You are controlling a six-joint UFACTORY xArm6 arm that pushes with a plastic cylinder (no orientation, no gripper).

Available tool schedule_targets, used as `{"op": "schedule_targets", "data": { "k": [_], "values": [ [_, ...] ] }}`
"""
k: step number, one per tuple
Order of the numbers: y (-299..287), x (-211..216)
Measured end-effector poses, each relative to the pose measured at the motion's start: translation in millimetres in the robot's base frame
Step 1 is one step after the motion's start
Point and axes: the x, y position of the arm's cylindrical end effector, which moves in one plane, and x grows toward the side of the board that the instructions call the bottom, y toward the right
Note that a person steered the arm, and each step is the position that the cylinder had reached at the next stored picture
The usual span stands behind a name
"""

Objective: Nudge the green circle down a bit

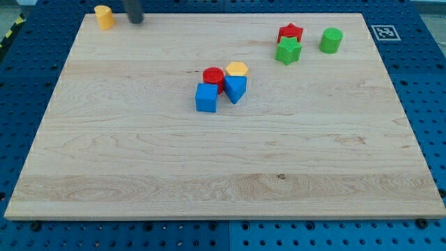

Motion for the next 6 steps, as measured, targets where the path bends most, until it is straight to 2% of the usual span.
{"op": "schedule_targets", "data": {
  "k": [2,3,5,6],
  "values": [
    [121.2,-9.1],
    [209.7,-9.2],
    [329.1,51.6],
    [376.7,56.2]
  ]
}}
